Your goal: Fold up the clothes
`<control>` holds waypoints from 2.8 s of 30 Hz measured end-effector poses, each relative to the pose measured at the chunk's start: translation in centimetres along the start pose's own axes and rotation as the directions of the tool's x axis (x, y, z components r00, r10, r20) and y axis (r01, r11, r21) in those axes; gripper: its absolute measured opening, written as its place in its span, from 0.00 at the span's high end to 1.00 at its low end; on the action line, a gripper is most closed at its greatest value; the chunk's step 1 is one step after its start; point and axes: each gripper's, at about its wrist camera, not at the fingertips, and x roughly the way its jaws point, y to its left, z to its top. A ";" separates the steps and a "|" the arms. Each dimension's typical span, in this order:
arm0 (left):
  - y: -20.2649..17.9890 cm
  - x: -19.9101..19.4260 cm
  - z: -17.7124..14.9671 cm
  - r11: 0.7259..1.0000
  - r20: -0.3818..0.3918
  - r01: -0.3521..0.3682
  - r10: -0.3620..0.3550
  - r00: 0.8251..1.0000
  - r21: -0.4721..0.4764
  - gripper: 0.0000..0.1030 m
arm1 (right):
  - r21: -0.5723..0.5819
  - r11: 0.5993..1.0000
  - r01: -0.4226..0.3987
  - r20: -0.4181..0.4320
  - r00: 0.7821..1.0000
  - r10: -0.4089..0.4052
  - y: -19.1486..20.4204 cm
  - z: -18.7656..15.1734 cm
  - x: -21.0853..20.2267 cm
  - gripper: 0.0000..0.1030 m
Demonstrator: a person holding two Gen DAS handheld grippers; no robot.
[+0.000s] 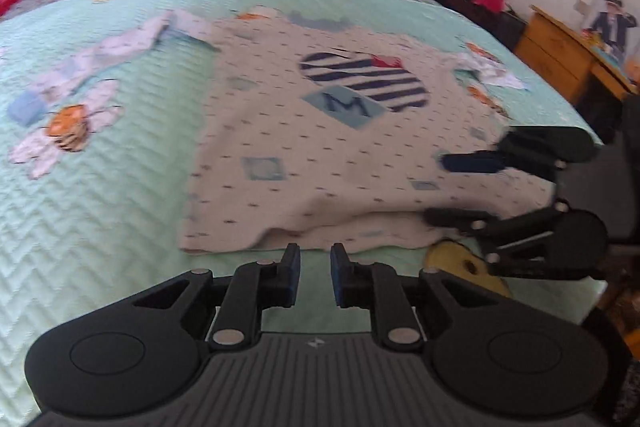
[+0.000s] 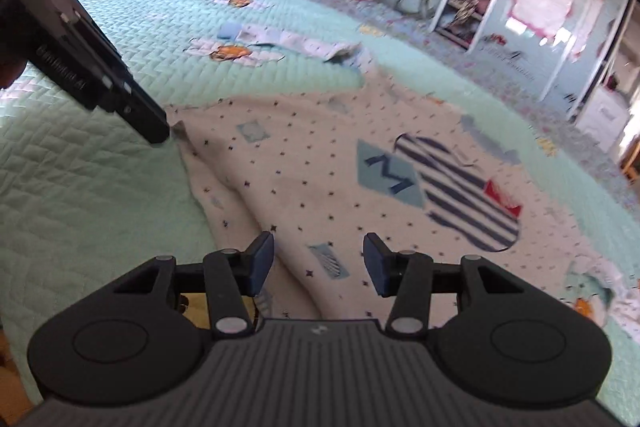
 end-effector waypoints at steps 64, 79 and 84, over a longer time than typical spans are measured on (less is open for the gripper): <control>4.1 0.1 1.4 0.980 0.023 0.068 -0.065 0.998 -0.188 0.67 | -0.324 0.917 0.234 0.214 0.962 -0.170 5.1 -2.7 -0.8 0.30; -4.4 1.3 0.7 0.986 0.073 -0.036 0.025 0.997 0.160 0.66 | -0.323 0.942 0.095 0.104 0.992 -0.065 5.4 -2.0 1.1 0.95; -7.0 2.2 0.0 0.902 0.151 -0.159 0.106 0.983 0.402 0.66 | -0.110 0.993 -0.045 0.051 0.997 0.051 3.6 -1.6 1.0 1.00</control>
